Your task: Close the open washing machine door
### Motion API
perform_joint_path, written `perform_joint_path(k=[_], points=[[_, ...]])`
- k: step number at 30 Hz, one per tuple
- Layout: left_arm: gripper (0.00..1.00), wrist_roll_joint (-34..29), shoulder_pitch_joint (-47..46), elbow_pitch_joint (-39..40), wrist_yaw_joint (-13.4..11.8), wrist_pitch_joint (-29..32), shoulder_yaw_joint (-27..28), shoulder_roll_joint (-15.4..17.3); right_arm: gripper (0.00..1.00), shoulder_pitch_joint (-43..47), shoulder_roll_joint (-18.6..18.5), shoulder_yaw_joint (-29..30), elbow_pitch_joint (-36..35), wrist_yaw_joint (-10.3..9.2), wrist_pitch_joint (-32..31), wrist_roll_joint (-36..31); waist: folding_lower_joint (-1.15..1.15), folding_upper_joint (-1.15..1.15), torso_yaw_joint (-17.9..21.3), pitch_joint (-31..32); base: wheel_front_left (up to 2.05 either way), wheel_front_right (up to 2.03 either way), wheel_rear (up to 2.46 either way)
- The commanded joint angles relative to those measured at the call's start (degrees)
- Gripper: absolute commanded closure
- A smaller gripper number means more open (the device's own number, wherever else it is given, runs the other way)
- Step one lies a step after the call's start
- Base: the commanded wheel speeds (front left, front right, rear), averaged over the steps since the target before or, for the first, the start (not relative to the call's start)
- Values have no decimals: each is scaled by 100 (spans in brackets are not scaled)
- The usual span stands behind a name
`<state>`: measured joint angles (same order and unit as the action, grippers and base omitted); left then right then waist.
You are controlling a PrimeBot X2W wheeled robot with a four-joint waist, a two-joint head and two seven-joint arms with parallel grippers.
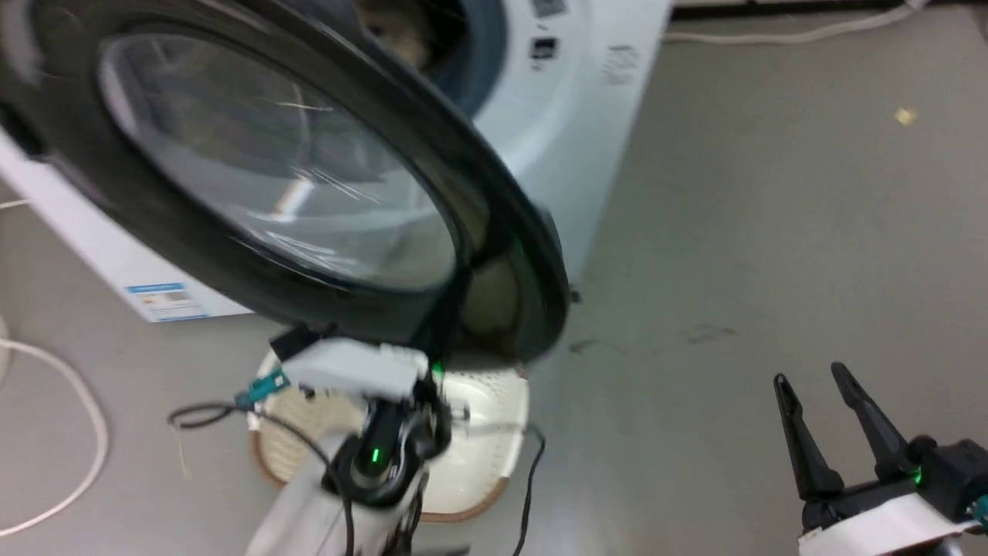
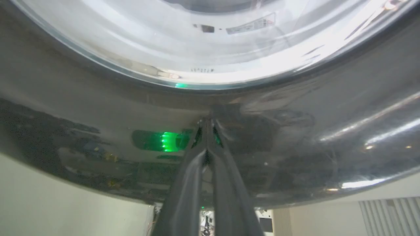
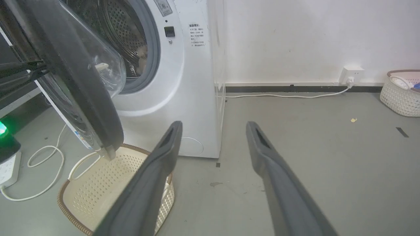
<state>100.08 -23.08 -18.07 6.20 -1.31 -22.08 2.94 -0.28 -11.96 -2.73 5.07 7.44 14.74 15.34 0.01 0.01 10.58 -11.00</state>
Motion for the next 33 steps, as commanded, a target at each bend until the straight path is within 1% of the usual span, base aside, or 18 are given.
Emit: perform_joint_path(k=[1, 4, 7, 10, 14, 15, 16, 19, 20, 21, 22, 23, 26, 29, 31, 33], points=[[100, 50, -399, -240, 66, -377, -96, -6, 0, -118, -7, -27, 16, 5, 26, 62, -1, -1, 381, -295, 0, 0, 0], [100, 174, -946, -686, 108, -918, -244, -6, 0, -179, -1, -104, 27, 5, 26, 94, -1, -1, 519, -377, 0, 0, 0], [100, 379, -1400, -1066, 123, -1153, -398, -6, 0, -221, 10, -128, 27, 5, 26, 114, -1, -1, 570, -432, 0, 0, 0], [100, 467, -1713, -1237, 126, -1265, -528, -6, 0, -265, 20, -138, 39, 5, 26, 117, -1, -1, 572, -459, 0, 0, 0], [100, 494, -1796, -1254, 127, -1317, -625, -6, 0, -288, 20, -113, 34, 5, 26, 115, -1, -1, 481, -409, 0, 0, 0], [100, 392, -1730, -1212, 127, -1336, -667, -6, 0, -273, 7, -104, 18, 5, 26, 109, -1, -1, 391, -338, 0, 0, 0], [100, 392, -1730, -1212, 127, -1336, -667, -6, 0, -273, 7, -104, 18, 5, 26, 109, -1, -1, 391, -338, 0, 0, 0], [100, 27, -1435, -1019, 127, -1355, -635, -6, 0, -205, -15, -106, -15, 5, 26, 90, -1, -1, 233, -151, 0, 0, 0], [51, -243, -1053, -743, 128, -1361, -565, 25, 0, -130, -24, -98, -106, 5, 26, 104, -1, -1, 83, 19, 0, 0, 0], [51, -243, -1053, -743, 128, -1361, -565, 25, 0, -130, -24, -98, -106, 5, 26, 104, -1, -1, 83, 19, 0, 0, 0], [0, -438, -846, -594, 128, -1363, -543, 95, 0, -81, -34, -102, -178, 5, 26, 129, -1, -1, 5, 89, 0, 0, 0], [0, -1215, -191, -207, 128, -1366, -343, 361, 0, 111, -88, -72, -338, 5, 26, 120, -1, -1, -271, 305, 0, 0, 0], [0, -2184, 452, 235, 128, -1367, 68, 534, 0, 294, -118, -38, -404, 5, 26, 78, -1, -1, -557, 492, 0, 0, 0], [0, -3305, 1057, 656, 128, -1367, 469, 608, 0, 425, -108, -15, -424, 5, 26, 34, -1, -1, -804, 651, 0, 0, 0], [0, -3988, 1415, 847, 128, -1367, 712, 583, 0, 492, -84, -21, -439, 5, 26, 2, -1, -1, -945, 746, 0, 0, 0], [0, -4604, 1714, 1008, 128, -1368, 1005, 493, 0, 540, -69, -46, -457, 5, 26, -38, -1, -1, -1058, 826, 0, 0, 0]])
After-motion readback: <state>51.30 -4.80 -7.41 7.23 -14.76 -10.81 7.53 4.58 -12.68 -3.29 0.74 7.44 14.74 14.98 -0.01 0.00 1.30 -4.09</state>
